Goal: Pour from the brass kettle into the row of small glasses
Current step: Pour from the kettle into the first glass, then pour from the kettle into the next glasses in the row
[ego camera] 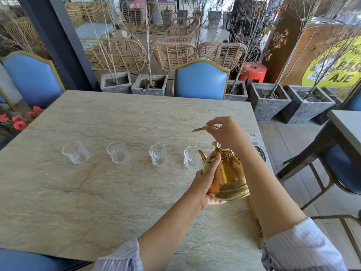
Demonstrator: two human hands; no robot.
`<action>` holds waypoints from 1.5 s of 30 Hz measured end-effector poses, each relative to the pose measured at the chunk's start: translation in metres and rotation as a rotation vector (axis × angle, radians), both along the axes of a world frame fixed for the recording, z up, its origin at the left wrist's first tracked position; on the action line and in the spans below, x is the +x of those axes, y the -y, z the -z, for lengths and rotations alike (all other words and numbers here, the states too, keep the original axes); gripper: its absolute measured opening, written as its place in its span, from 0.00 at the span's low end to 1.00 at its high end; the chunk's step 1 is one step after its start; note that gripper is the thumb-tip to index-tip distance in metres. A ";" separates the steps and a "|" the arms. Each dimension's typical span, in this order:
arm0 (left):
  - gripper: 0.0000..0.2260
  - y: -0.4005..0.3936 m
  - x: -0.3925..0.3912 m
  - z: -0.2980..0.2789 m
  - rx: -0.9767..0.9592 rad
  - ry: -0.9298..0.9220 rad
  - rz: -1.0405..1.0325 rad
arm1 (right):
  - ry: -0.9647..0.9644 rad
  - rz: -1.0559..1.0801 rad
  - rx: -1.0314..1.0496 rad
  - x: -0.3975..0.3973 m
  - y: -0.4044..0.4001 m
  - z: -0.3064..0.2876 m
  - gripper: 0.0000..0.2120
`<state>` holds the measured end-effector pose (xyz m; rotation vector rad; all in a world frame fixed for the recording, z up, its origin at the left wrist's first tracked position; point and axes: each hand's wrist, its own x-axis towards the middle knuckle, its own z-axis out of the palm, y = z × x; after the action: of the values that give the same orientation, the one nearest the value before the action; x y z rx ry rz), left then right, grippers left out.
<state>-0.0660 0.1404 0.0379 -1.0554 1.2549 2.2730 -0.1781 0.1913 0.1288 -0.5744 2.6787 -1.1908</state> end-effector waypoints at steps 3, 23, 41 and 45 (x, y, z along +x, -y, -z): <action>0.62 -0.001 0.001 -0.005 0.015 -0.008 0.009 | 0.005 -0.007 0.013 0.000 -0.002 -0.006 0.13; 0.58 -0.011 0.005 -0.029 0.089 -0.029 0.019 | 0.002 -0.022 0.114 0.005 -0.005 -0.039 0.13; 0.51 -0.012 0.006 -0.034 0.135 -0.054 0.040 | -0.077 -0.056 0.161 0.002 -0.007 -0.052 0.13; 0.49 -0.010 0.005 -0.024 0.118 -0.039 0.047 | -0.065 -0.049 0.148 0.000 -0.003 -0.036 0.13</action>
<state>-0.0614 0.1501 0.0618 -0.9348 1.1331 2.3108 -0.1785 0.1940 0.1650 -0.6611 2.7599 -0.9673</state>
